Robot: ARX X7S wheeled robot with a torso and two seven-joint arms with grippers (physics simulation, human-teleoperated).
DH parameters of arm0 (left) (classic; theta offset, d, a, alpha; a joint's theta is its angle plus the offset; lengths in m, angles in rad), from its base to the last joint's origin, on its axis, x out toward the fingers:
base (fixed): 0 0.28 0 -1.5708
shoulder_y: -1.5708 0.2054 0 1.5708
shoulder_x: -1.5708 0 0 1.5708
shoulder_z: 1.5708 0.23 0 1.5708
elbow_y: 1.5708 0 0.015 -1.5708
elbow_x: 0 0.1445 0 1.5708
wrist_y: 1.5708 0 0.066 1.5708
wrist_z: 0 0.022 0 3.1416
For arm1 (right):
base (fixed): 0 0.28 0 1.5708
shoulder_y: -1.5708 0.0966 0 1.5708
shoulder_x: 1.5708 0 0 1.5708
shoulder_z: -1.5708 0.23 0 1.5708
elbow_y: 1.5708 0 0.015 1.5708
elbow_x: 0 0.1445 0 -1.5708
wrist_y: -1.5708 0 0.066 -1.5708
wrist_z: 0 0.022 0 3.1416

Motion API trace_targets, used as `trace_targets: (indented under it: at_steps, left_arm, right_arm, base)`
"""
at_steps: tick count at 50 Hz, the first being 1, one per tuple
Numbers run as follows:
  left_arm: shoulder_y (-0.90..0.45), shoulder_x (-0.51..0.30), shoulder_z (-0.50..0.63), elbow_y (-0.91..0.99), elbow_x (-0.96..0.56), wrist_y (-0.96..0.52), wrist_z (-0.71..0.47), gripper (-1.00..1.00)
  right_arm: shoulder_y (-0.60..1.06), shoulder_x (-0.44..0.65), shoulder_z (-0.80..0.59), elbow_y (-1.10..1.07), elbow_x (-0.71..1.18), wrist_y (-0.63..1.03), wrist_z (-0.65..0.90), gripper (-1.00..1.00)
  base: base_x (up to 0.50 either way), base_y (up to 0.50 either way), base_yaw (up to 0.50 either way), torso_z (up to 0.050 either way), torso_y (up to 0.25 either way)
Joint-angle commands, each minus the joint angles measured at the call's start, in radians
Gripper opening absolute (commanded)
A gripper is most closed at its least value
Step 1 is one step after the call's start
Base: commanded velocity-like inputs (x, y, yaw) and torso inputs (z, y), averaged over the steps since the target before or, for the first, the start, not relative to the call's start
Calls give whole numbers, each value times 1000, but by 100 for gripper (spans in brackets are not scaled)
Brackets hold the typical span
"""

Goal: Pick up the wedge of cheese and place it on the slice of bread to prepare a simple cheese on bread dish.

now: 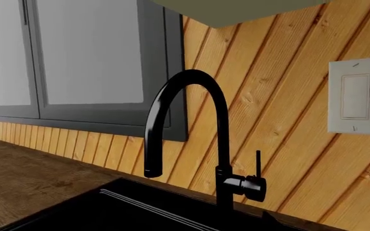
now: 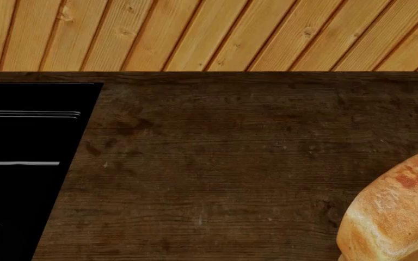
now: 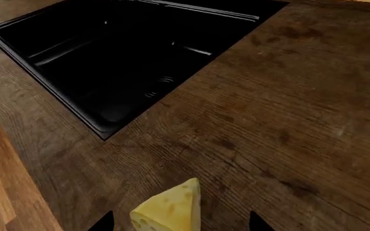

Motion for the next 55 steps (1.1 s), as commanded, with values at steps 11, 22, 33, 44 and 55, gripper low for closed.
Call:
trace_targets:
  at_steps: [11, 22, 33, 44, 55]
  left_arm:
    - [7, 4, -7, 3, -8, 23, -2, 100]
    - [7, 1, -6, 6, -11, 23, -3, 100]
    - [8, 2, -9, 11, -14, 24, -6, 100]
    - [4, -1, -2, 9, -14, 14, -9, 100]
    - [7, -1, -6, 13, -19, 17, -9, 100]
  right_arm:
    - [-16, -63, -57, 42, -83, 31, -61, 100]
    - [-37, -75, -67, 62, -149, 50, -113, 100]
    - [-40, -82, -94, 78, -180, 54, -137, 100]
    - [-42, -78, -102, 89, -218, 54, -180, 100]
    - [-23, -85, -119, 148, -301, 59, -239, 100]
  base:
    - [0, 0, 0, 0, 0]
    - [0, 0, 0, 0, 0]
    - [0, 0, 0, 0, 0]
    - [0, 0, 0, 0, 0]
    - [0, 0, 0, 0, 0]
